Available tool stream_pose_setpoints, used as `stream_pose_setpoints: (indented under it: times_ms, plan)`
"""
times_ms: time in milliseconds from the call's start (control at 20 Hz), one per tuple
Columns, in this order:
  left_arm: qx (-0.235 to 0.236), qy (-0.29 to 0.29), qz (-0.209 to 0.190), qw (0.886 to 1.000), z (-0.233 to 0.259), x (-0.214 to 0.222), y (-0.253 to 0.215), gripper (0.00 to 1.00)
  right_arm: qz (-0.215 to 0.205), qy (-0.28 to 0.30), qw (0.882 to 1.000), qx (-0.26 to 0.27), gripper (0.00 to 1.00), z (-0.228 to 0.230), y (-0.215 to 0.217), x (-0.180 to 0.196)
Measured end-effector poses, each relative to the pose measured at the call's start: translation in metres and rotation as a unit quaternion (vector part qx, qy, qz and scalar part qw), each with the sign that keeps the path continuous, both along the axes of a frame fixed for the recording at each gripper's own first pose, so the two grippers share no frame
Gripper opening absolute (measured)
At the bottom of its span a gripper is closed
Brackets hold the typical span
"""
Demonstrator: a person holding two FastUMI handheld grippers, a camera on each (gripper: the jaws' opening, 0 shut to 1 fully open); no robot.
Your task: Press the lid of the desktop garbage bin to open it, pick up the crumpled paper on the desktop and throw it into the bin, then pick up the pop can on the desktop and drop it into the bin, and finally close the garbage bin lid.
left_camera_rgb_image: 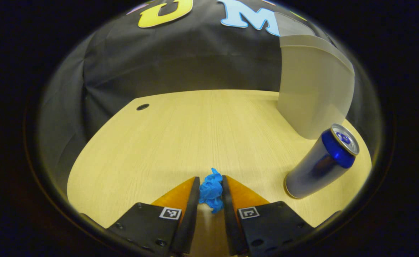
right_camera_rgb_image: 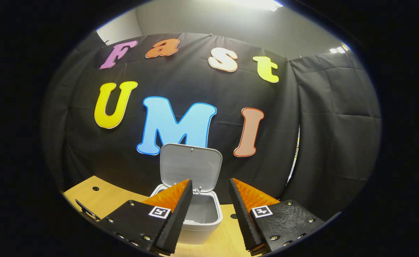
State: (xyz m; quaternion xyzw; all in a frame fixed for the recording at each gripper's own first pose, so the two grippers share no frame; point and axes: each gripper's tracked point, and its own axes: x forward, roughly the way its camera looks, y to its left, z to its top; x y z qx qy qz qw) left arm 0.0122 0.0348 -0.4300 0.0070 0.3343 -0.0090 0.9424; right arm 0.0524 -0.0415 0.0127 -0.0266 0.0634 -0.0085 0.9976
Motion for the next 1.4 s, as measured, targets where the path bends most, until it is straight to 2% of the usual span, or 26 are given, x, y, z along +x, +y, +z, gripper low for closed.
stream_pose_setpoints:
  times_ms: [300,550,700,1050,1400]
  plan:
    - [0.008,-0.034,-0.017,0.999,0.029,0.014,-0.011,0.44,0.003,0.004,1.000,0.000,0.68,-0.004,-0.001,-0.001]
    - [0.004,-0.085,-0.035,0.996,0.082,0.034,-0.027,0.42,0.001,0.008,1.000,0.008,0.68,-0.009,-0.005,-0.004]
    - [0.018,-0.117,-0.060,0.991,0.115,0.047,-0.044,0.45,-0.004,0.012,1.000,0.016,0.68,-0.015,-0.010,-0.007]
    - [0.000,-0.169,-0.093,0.981,0.187,0.072,-0.084,0.43,-0.019,0.023,0.999,0.031,0.68,-0.029,-0.027,-0.012]
    - [-0.015,-0.237,-0.134,0.962,0.274,0.105,-0.140,0.43,-0.041,0.035,0.998,0.045,0.68,-0.044,-0.053,-0.023]
